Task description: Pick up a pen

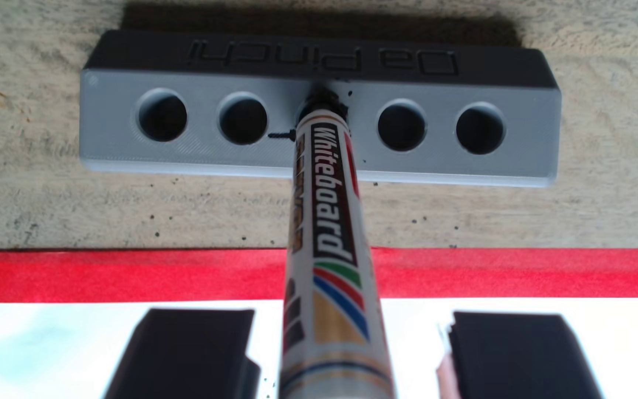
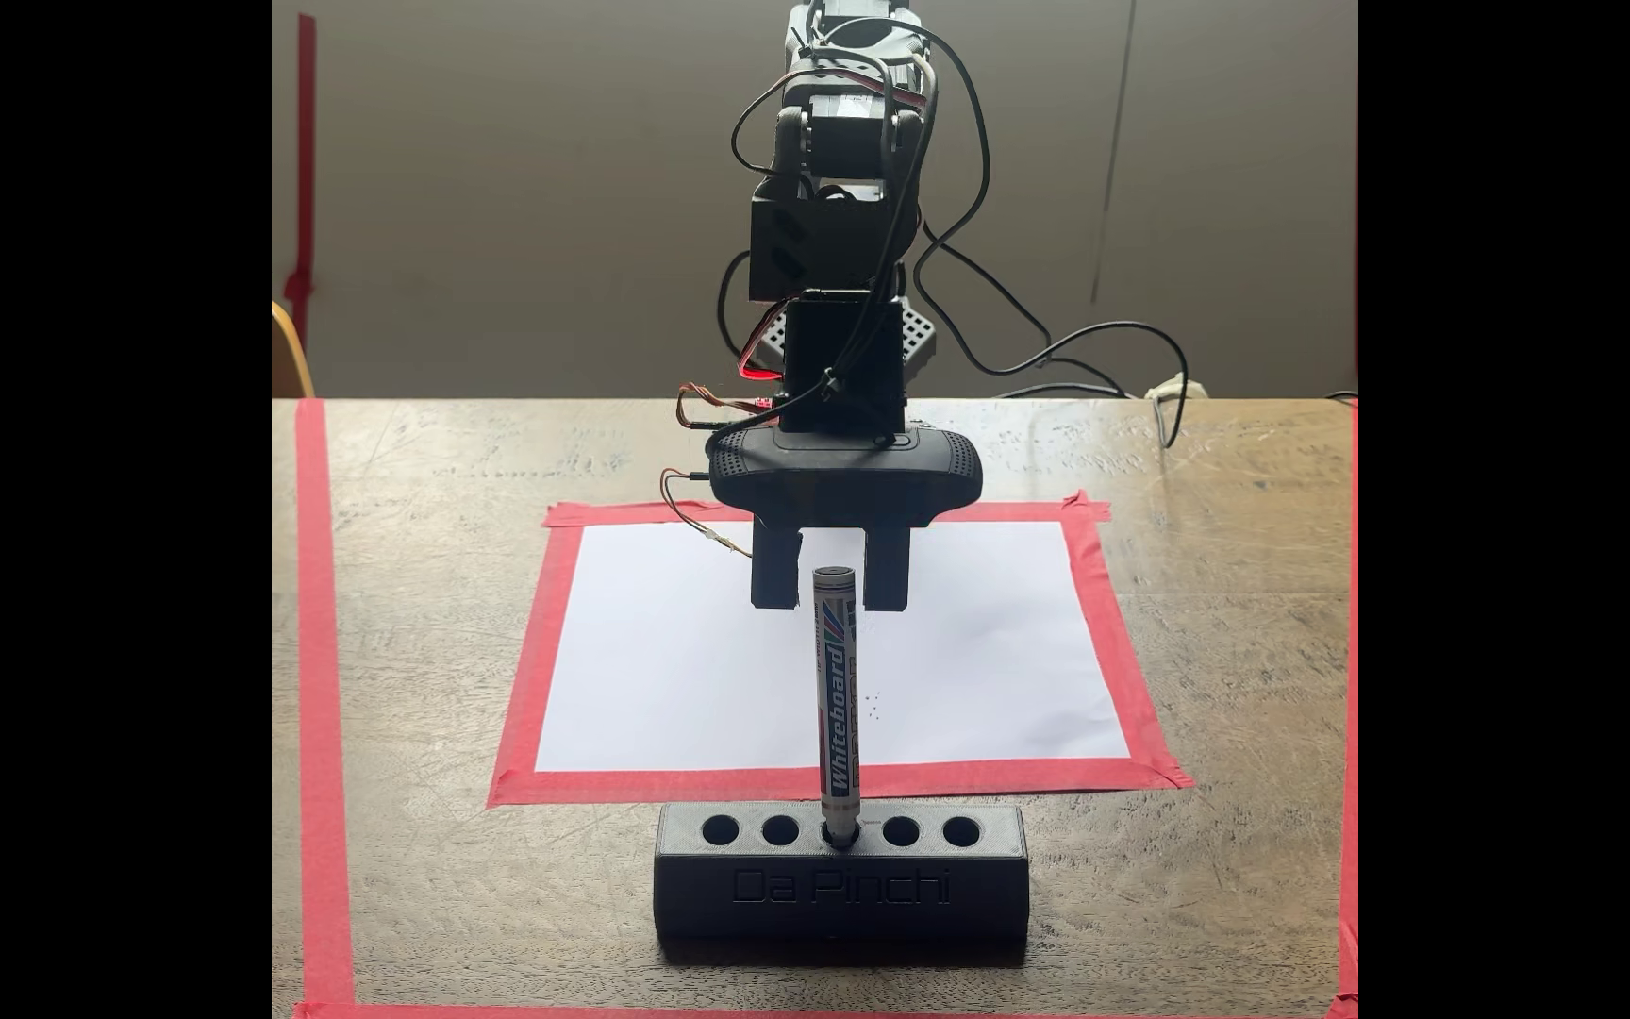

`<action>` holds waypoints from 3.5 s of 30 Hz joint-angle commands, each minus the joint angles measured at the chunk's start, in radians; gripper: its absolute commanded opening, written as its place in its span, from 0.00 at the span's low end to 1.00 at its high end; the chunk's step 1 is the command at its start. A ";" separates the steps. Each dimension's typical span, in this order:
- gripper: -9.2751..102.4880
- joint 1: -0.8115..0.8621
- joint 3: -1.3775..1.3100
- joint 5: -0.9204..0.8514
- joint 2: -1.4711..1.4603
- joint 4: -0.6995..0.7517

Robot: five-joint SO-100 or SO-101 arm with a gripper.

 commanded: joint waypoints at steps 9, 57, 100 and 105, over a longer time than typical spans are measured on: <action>0.97 0.008 -0.008 -0.002 0.021 -0.008; 0.65 0.008 -0.014 -0.008 0.003 -0.034; 0.72 0.009 -0.112 -0.031 0.074 0.012; 0.72 0.009 -0.114 -0.034 0.074 0.003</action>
